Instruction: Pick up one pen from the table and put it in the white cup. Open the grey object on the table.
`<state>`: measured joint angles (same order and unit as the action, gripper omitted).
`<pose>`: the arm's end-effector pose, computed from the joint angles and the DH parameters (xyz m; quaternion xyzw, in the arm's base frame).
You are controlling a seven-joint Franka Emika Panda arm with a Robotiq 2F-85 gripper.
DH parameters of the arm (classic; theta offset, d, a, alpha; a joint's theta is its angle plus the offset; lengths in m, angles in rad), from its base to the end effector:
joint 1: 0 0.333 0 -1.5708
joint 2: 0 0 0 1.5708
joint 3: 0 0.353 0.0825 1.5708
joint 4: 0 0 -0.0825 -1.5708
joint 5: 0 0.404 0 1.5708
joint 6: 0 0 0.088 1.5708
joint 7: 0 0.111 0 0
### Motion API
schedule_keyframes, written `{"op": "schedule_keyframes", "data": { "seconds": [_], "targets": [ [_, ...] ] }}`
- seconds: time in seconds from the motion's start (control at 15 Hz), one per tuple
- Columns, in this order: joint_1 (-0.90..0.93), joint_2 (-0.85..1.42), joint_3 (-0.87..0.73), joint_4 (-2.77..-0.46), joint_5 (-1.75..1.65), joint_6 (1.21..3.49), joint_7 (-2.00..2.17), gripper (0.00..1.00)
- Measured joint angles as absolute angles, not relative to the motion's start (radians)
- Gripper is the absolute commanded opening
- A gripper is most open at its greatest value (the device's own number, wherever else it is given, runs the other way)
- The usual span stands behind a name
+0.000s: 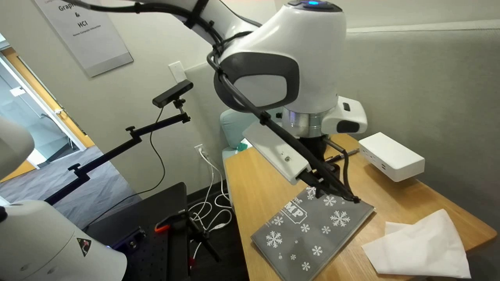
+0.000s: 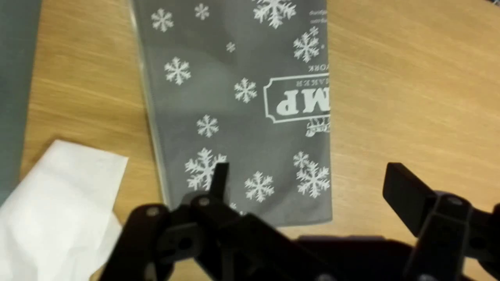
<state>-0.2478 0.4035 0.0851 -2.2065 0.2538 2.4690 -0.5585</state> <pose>0.5548 -0.0903 0.1974 -0.9895 -0.0898 0.0349 0.1077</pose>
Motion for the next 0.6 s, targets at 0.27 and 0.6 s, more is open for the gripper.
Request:
{"op": "schedule_keyframes", "data": {
  "seconds": [0.27,0.6],
  "targets": [
    [-0.282,0.423,0.066,-2.196,0.262,2.548,-0.577,1.0],
    [-0.367,0.479,0.075,-2.147,0.329,2.524,-0.706,1.0]
  ]
}}
